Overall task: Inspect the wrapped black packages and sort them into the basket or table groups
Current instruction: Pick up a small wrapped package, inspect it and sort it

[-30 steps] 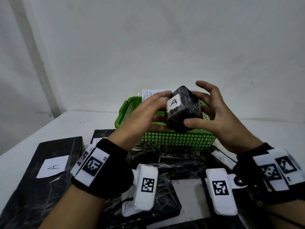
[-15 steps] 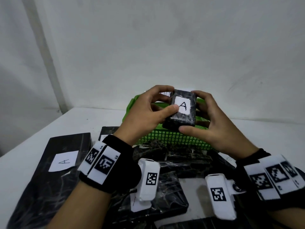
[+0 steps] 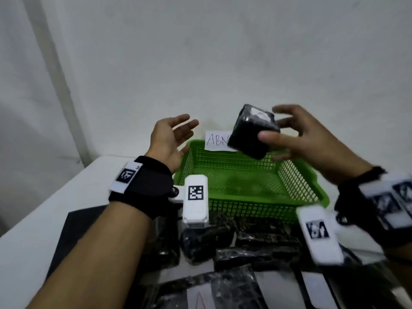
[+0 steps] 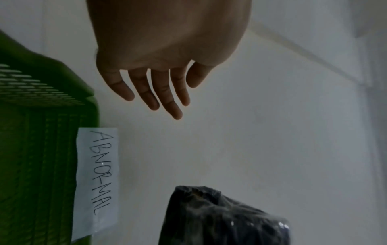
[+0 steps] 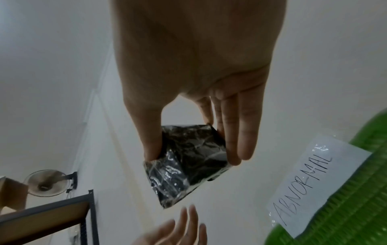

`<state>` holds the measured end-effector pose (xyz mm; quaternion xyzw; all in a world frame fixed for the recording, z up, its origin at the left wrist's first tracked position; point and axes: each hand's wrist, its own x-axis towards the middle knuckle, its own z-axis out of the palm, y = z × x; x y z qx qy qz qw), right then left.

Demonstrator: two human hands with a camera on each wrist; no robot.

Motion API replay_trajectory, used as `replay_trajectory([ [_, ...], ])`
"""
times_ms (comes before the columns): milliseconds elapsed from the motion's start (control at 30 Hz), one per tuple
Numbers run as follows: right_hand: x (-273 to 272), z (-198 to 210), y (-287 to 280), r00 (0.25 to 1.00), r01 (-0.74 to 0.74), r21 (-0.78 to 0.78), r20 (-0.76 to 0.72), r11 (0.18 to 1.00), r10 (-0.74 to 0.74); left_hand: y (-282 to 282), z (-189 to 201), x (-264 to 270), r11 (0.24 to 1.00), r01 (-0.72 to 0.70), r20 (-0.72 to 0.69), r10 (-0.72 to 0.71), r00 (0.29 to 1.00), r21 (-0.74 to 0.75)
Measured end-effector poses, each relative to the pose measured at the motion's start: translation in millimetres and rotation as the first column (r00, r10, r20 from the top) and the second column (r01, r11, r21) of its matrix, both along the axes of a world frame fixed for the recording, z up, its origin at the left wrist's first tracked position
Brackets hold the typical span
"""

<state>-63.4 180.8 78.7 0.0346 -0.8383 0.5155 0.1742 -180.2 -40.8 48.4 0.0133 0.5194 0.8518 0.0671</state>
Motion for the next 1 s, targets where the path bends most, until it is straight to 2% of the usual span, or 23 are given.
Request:
replay_trajectory([
  [67, -39.3, 18.0, 7.1, 1.000, 0.003, 0.002, 0.020, 1.000, -0.003, 1.0, -3.8, -19.2, 1.000, 0.013, 0.043, -0.014, 0.999, 0.016],
  [167, -99.5, 28.4, 9.0, 0.997, -0.053, 0.150, 0.067, 0.987, 0.044, 6.1, -10.5, -42.7, 0.998, -0.049, 0.070, 0.052, 0.996, -0.038],
  [233, -137.9, 20.7, 3.4, 0.983, -0.139, 0.260, 0.156, 0.956, 0.101, 10.5, -15.6, -56.4, 0.992, -0.090, 0.051, 0.095, 0.994, -0.088],
  [367, -186.0, -12.8, -3.8, 0.899, -0.365, 0.461, 0.399, 0.809, 0.179, 16.1, -29.9, -74.3, 0.934, -0.082, -0.085, 0.056, 0.995, -0.349],
  [433, -198.9, -29.8, -2.4, 0.869, -0.418, 0.497, 0.464, 0.760, 0.174, 16.6, -37.9, -82.6, 0.887, -0.088, -0.149, 0.022, 0.989, -0.454],
  [600, -209.9, -65.8, -1.3, 0.883, -0.374, 0.445, 0.439, 0.813, 0.166, 14.3, -56.3, -95.2, 0.799, -0.154, -0.248, 0.006, 0.969, -0.581],
  [767, -214.6, -100.0, -12.0, 0.913, -0.337, 0.546, 0.390, 0.767, 0.123, 6.3, -83.6, -101.3, 0.705, -0.149, -0.187, 0.024, 0.982, -0.694],
  [800, -214.2, -106.7, -15.7, 0.918, -0.324, 0.555, 0.379, 0.766, 0.114, 6.0, -84.2, -102.0, 0.674, -0.165, -0.210, 0.016, 0.978, -0.720],
  [933, -211.9, -112.6, -24.6, 0.948, -0.258, 0.603, 0.309, 0.755, 0.076, 6.9, -77.8, -103.9, 0.476, -0.264, -0.329, -0.057, 0.943, -0.839],
  [1000, -211.7, -110.0, -24.5, 0.950, -0.249, 0.633, 0.305, 0.733, 0.060, 7.4, -76.0, -103.8, 0.436, -0.244, -0.308, -0.084, 0.948, -0.867],
])
